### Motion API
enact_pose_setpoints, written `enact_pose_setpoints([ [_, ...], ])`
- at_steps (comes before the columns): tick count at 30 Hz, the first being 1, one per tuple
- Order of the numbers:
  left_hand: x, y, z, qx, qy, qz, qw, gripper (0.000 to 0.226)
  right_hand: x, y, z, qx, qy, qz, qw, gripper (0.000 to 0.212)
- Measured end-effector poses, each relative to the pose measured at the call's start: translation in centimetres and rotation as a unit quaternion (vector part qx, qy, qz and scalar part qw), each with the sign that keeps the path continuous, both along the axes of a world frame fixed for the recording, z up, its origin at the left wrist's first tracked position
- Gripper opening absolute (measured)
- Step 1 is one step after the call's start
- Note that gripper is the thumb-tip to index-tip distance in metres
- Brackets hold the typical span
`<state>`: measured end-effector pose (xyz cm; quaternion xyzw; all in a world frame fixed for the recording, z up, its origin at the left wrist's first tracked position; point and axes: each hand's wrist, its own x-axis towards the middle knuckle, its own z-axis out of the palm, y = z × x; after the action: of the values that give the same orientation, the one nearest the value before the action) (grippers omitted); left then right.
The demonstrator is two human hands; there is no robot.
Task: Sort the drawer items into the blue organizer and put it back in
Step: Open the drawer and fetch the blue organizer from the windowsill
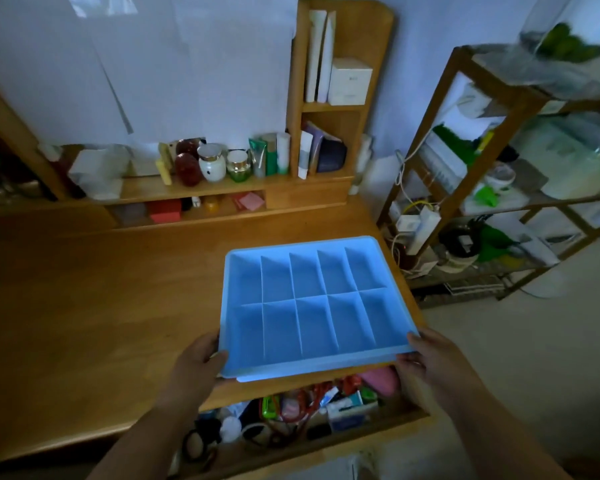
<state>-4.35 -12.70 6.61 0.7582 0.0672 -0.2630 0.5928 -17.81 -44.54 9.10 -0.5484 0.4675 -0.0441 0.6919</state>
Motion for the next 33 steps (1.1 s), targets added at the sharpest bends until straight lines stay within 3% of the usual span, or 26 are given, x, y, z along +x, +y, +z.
enact_pose_setpoints([
  [9, 1.7, -11.6, -2.8, 0.014, 0.042, 0.127, 0.991, 0.040, 6.9, -12.9, -4.0, 0.045, 0.054, 0.133, 0.989, 0.030],
  [16, 2.9, -14.7, -4.1, -0.072, 0.101, 0.193, 0.973, 0.043, 9.7, -15.0, -5.4, 0.058, 0.066, 0.188, 0.978, 0.034],
  [18, 2.0, -14.5, -4.8, -0.056, 0.095, 0.236, 0.966, 0.040, 9.1, -14.5, -5.9, -0.026, 0.081, 0.193, 0.977, 0.031],
  [19, 1.1, -14.2, -5.1, -0.003, 0.067, 0.244, 0.967, 0.038, 8.4, -14.3, -6.1, -0.129, 0.094, 0.198, 0.967, 0.027],
  [21, -2.0, -13.4, -5.8, 0.137, -0.020, 0.176, 0.975, 0.026, 6.2, -13.6, -6.4, -0.354, 0.080, 0.241, 0.900, 0.016],
  [23, -5.9, -12.2, -6.8, 0.196, -0.042, 0.034, 0.979, 0.023, 3.2, -12.4, -7.3, -0.430, 0.058, 0.383, 0.816, 0.003],
  [25, -9.3, -11.0, -7.9, 0.222, -0.008, -0.118, 0.968, 0.014, 0.4, -10.8, -8.7, -0.385, 0.089, 0.573, 0.717, 0.007],
  [26, -10.7, -10.4, -8.5, 0.242, -0.008, -0.189, 0.952, 0.019, -0.8, -10.1, -9.7, -0.357, 0.108, 0.648, 0.664, 0.006],
  [27, -11.7, -9.7, -9.5, 0.271, -0.034, -0.254, 0.928, 0.031, -1.7, -9.6, -10.6, -0.338, 0.120, 0.700, 0.618, 0.021],
  [29, -13.1, -8.7, -11.4, 0.339, -0.079, -0.357, 0.867, 0.059, -3.0, -9.3, -12.4, -0.311, 0.150, 0.753, 0.561, 0.047],
  [31, -13.9, -8.3, -12.1, 0.405, -0.105, -0.399, 0.816, 0.071, -3.4, -9.2, -13.4, -0.301, 0.177, 0.790, 0.504, 0.055],
  [33, -14.3, -8.3, -12.1, 0.433, -0.133, -0.393, 0.800, 0.071, -3.3, -9.5, -14.5, -0.299, 0.175, 0.815, 0.465, 0.052],
])
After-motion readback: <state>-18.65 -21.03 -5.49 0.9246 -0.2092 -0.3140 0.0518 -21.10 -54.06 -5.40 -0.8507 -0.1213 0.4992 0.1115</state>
